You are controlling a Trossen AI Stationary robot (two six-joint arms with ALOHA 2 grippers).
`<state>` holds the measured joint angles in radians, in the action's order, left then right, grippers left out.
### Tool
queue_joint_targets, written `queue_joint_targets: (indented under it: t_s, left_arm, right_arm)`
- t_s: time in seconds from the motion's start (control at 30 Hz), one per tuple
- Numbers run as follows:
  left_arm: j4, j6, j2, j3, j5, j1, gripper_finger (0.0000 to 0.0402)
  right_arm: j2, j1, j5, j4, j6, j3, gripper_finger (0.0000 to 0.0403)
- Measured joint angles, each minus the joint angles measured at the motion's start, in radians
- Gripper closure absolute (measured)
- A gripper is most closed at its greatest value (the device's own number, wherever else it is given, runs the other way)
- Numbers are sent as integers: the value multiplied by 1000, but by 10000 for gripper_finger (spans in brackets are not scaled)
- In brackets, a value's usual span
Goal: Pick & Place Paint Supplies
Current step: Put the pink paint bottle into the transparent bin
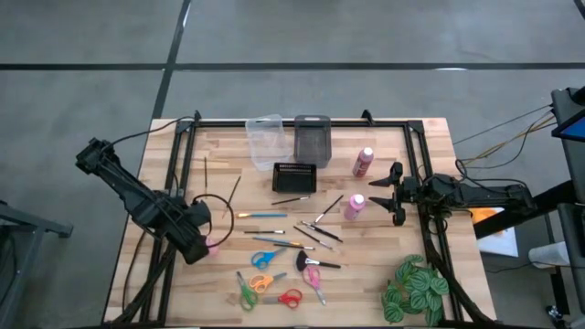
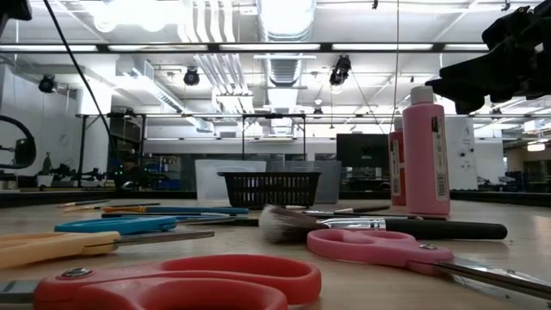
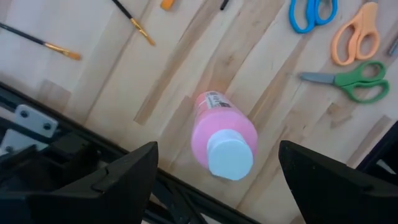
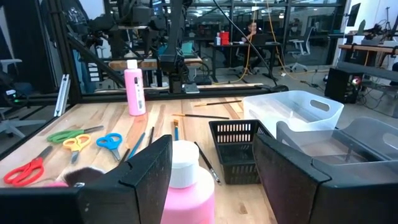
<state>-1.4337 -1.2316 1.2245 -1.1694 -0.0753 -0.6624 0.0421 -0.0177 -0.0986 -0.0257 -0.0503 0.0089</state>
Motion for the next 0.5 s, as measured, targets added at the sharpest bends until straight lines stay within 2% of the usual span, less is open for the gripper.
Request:
queue_joint_targets:
  t_s: [0.2,0.5]
  left_arm:
    - [59,0,-14,74,43,0,65]
    - [107,0,-12,126,45,0,65]
  right_arm:
    - [0,0,0,0,0,0,181]
    - [0,0,0,0,-1,0,181]
